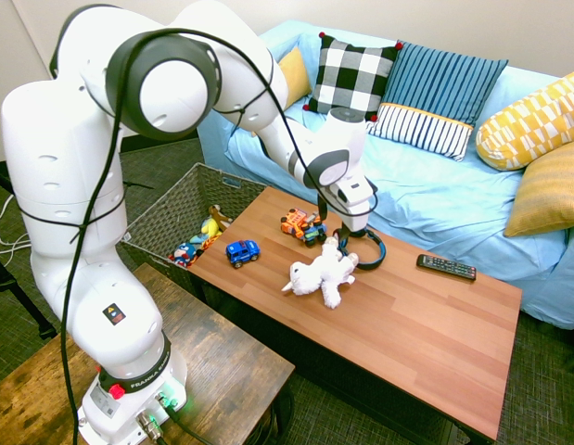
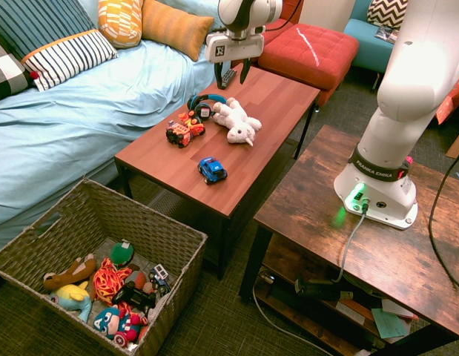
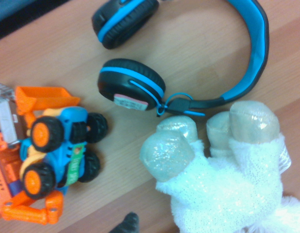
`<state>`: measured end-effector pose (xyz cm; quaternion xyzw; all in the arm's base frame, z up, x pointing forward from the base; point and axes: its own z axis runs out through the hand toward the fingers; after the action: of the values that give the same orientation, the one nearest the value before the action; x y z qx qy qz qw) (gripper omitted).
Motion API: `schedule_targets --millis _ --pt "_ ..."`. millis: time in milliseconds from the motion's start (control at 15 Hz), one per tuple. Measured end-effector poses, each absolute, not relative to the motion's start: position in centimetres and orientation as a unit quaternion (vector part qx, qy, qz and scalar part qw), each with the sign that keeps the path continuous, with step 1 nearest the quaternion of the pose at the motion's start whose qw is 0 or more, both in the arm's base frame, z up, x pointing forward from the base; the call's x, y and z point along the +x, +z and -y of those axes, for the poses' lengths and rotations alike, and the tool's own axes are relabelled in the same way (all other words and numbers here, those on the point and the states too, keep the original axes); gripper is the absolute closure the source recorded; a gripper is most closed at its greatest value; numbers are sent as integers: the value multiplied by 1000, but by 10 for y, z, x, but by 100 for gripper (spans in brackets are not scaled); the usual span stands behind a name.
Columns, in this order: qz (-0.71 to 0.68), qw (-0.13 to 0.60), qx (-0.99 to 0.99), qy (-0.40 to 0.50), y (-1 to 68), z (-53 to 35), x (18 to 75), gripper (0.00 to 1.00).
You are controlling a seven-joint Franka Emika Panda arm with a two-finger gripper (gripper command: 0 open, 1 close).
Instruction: Put the stuffed toy in the basket
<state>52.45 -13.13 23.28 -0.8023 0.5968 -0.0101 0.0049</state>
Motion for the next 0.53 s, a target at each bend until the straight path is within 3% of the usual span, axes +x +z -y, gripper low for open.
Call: schedule_targets --millis 533 --pt "-622 -28 -782 40 153 132 509 0"
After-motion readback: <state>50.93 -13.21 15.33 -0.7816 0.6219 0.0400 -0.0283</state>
